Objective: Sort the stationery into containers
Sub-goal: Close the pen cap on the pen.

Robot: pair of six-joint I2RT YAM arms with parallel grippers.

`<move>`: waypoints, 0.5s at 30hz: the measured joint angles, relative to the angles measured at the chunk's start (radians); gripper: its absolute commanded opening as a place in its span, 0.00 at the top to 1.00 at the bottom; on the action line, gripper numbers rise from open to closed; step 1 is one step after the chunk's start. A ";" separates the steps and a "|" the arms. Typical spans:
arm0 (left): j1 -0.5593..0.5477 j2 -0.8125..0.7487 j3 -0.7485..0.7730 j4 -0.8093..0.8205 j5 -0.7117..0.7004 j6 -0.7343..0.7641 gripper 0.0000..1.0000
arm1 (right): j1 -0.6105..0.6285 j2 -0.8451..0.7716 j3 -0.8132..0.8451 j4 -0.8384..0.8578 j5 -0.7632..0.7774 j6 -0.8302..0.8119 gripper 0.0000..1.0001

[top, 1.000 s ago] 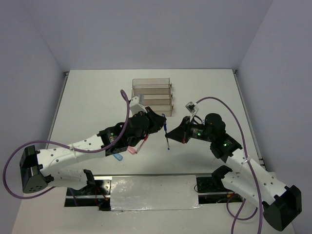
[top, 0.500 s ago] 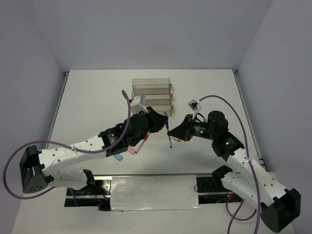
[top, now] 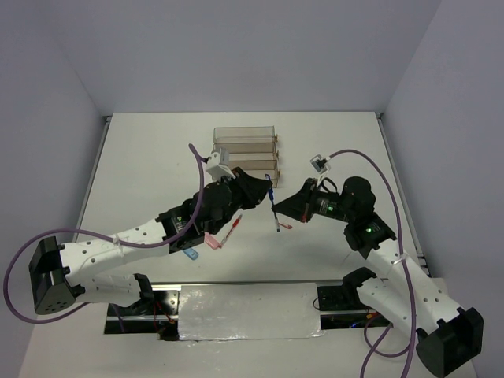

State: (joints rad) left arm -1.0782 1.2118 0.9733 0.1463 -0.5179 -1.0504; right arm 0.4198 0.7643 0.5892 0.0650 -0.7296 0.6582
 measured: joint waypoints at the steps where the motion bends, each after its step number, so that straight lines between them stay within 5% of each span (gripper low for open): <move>1: 0.001 0.000 0.000 0.003 0.000 0.000 1.00 | -0.003 0.002 0.000 0.005 -0.002 -0.001 1.00; 15: 0.011 0.000 0.000 0.011 -0.009 0.006 1.00 | -0.065 0.098 0.022 0.096 -0.134 -0.012 1.00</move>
State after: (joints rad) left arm -1.0668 1.2121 0.9733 0.1577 -0.5266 -1.0447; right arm 0.3546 0.8627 0.6109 0.1612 -0.8631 0.6460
